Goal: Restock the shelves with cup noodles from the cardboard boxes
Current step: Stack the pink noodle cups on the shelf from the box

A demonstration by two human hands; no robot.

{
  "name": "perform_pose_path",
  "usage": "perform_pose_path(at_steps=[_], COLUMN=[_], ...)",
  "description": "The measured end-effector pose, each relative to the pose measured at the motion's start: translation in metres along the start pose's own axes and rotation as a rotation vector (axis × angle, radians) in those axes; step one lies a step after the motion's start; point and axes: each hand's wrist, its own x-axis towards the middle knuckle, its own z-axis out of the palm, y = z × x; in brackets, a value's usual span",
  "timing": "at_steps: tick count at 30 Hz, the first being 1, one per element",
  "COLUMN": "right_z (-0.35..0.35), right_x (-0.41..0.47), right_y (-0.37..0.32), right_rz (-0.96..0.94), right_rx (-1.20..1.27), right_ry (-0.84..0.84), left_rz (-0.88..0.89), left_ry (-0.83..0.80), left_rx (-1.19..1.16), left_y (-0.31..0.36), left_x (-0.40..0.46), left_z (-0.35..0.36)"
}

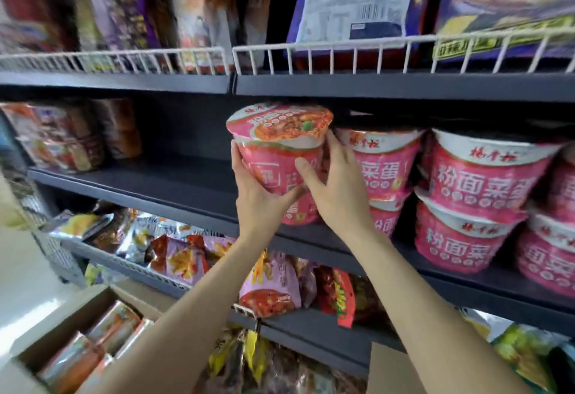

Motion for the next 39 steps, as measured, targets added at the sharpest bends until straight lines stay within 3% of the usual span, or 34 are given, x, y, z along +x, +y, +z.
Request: perform_pose_path(at_steps=[3,8,13,16,20,25,29,32,35,39], right_z=[0.013,0.041,0.034,0.013,-0.027,-0.083,-0.106,-0.105,-0.091,-0.055], right_x=[0.023,0.021,0.005,-0.015,-0.052,-0.119,-0.195,-0.255,-0.31,-0.358], right_y=[0.006,0.026,0.026,0.009,-0.019,-0.051,-0.055,-0.048,-0.037,-0.006], right_rz=[0.003,-0.028,-0.056,-0.117,-0.239,-0.322,-0.172,-0.02,0.088,0.225], right_rx=[-0.087,-0.33,-0.492,-0.505,-0.502,-0.389,-0.202,-0.056,-0.069,-0.138], right_ry=[0.007,-0.12,-0.24,-0.228,-0.129,0.095,0.154,0.091,-0.112,-0.43], left_rz=[-0.006,0.021,0.015,0.09,0.144,0.226,0.045,-0.156,-0.423,-0.617], left_ry=[-0.125,-0.192,-0.338,-0.406,-0.408,-0.194,-0.118,-0.132,-0.186,-0.23], left_rx=[0.046,0.413,0.607,0.725,0.69,0.463,0.179,0.077,0.11,0.23], left_y=[-0.014,-0.03,-0.015,0.011,0.057,0.103,0.106,0.085,0.046,-0.023], left_x=[0.036,0.051,0.048,0.027,-0.024,-0.12,-0.205,-0.258,-0.301,-0.347], left_z=[0.018,0.032,0.005,-0.022,-0.062,-0.111,-0.138,-0.152,-0.165,-0.18])
